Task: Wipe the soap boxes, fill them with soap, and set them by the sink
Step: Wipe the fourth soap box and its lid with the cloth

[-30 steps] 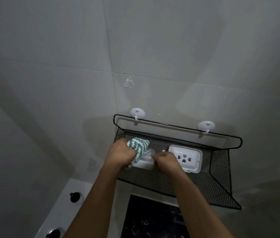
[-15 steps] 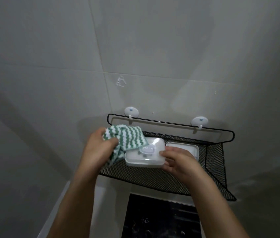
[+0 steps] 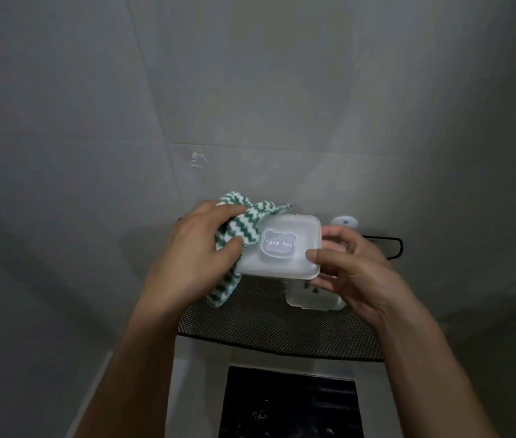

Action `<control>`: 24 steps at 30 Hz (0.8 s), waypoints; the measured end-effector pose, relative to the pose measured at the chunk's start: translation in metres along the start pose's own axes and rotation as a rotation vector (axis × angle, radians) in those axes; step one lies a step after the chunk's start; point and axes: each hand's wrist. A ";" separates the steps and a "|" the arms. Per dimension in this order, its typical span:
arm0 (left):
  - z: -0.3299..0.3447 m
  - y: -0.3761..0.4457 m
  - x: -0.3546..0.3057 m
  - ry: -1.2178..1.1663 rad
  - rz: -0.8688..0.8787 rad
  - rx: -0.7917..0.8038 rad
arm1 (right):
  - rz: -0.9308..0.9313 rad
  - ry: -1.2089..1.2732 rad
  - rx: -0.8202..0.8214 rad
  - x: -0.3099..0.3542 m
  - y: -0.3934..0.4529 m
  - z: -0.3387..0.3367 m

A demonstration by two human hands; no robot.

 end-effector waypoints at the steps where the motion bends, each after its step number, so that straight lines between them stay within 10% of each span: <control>1: -0.001 0.002 -0.002 0.000 0.018 0.001 | -0.013 -0.009 0.003 0.002 -0.002 -0.001; 13: 0.012 0.015 -0.060 0.076 0.253 -0.130 | -0.189 -0.120 0.084 0.004 -0.004 0.002; 24: 0.013 0.041 -0.036 -0.103 0.245 0.110 | -0.208 -0.099 0.085 0.003 -0.003 -0.010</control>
Point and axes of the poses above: each hand's wrist, its own y-axis towards the middle knuckle, its own z-axis out of the palm, x = y × z, and after that the axes turned 4 degrees about y, right-handed
